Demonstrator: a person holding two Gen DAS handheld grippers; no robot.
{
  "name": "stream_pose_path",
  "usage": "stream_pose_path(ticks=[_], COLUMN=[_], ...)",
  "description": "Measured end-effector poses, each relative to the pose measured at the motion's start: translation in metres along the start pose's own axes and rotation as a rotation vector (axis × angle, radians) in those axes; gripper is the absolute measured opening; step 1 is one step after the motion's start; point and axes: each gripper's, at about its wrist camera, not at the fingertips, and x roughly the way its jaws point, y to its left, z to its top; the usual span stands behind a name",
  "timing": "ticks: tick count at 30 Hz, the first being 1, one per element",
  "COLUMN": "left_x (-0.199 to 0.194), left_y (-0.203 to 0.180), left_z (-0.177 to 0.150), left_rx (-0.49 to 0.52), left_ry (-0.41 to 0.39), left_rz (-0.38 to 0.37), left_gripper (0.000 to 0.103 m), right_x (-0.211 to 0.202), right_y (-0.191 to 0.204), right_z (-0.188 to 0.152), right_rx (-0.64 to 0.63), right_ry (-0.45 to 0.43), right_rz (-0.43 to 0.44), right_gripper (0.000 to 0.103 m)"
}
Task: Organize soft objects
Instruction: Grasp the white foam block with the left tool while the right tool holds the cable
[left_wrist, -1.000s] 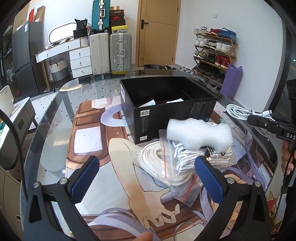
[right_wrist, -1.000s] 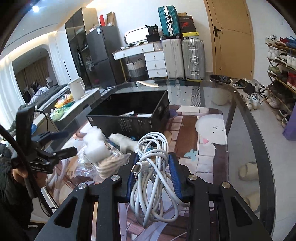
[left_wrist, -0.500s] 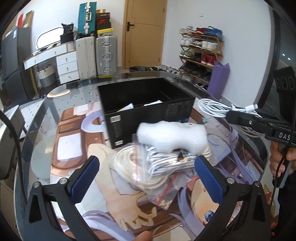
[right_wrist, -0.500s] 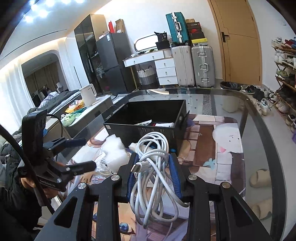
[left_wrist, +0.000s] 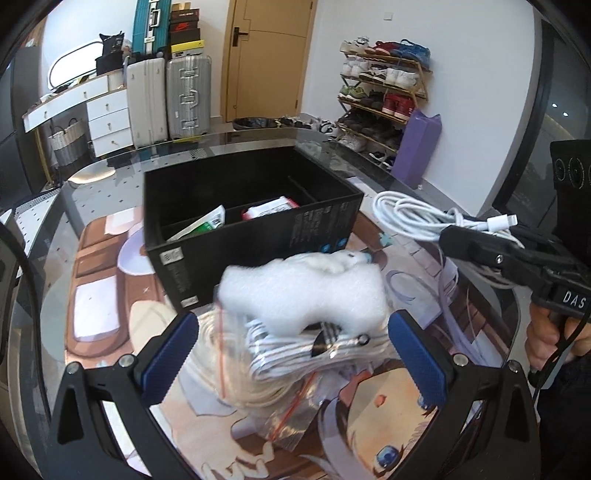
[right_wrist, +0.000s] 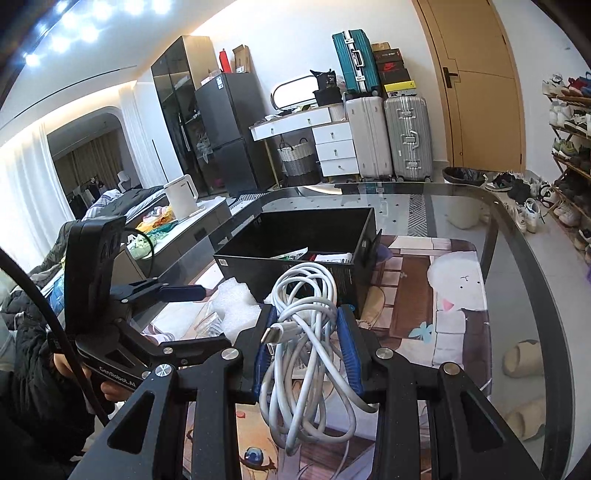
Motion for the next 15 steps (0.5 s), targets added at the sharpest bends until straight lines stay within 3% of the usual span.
stream_pose_path(ticks=[12, 15], left_x=[0.013, 0.014], left_y=[-0.013, -0.013], left_z=[0.009, 0.010], left_rx=[0.027, 0.034], left_ry=[0.018, 0.018], left_rz=[0.004, 0.010], left_gripper=[0.102, 0.084], right_x=[-0.003, -0.003], right_y=[-0.002, -0.003], right_z=[0.000, 0.000], right_rx=[0.007, 0.007], right_ry=[-0.003, -0.003], right_rz=[0.001, 0.002], right_gripper=[0.034, 0.034])
